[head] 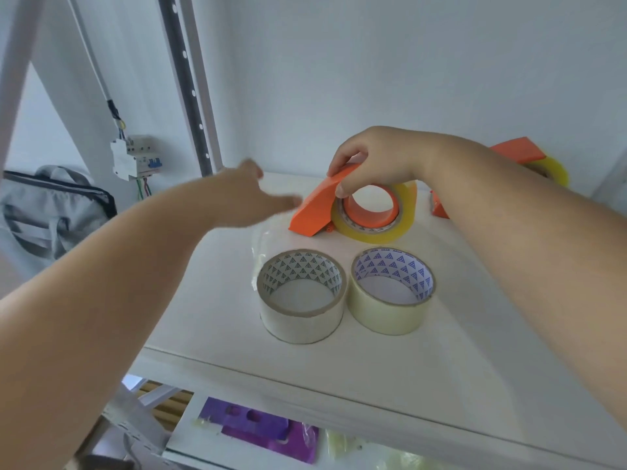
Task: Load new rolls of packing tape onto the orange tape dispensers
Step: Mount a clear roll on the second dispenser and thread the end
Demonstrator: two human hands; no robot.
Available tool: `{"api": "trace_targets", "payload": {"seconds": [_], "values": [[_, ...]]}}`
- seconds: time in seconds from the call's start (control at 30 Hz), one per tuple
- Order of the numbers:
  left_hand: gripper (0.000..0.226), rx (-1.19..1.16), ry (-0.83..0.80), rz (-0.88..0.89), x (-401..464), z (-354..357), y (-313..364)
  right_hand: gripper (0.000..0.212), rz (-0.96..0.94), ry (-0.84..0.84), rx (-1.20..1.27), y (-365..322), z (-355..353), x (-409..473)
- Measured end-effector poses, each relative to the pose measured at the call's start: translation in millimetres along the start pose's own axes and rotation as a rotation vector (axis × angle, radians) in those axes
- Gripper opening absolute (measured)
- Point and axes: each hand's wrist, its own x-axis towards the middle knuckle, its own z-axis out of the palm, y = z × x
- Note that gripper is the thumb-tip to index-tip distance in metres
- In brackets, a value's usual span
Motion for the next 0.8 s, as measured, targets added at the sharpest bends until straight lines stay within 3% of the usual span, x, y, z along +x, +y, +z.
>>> {"api": "trace_targets", "payload": {"seconds": [0.07, 0.27, 0.43, 0.53, 0.6, 0.67, 0.8], "values": [[0.089, 0.197, -0.084, -0.038, 5, 15, -3, 0.03, -0.003, -0.004, 0.008, -1, 0, 0], [0.081, 0.314, -0.008, 0.021, 19, 48, 6, 0.03, -0.007, -0.006, 0.019, 1, 0, 1], [0.037, 0.388, 0.117, 0.03, 35, 40, -3, 0.032, -0.004, -0.02, 0.017, 2, -3, 0], [0.022, 0.19, -0.002, -0.016, 48, 15, -19, 0.033, -0.013, -0.031, 0.018, 3, -5, 0], [0.02, -0.101, -0.201, -0.106, 54, -4, -32, 0.034, -0.016, -0.035, 0.013, 3, -7, -1], [0.022, -0.24, -0.397, -0.163, 59, -17, -45, 0.034, -0.016, -0.04, 0.016, 2, -8, -1], [0.029, -0.22, -0.375, -0.117, 72, -26, -58, 0.034, -0.026, -0.042, 0.025, 3, -9, -1]]}}
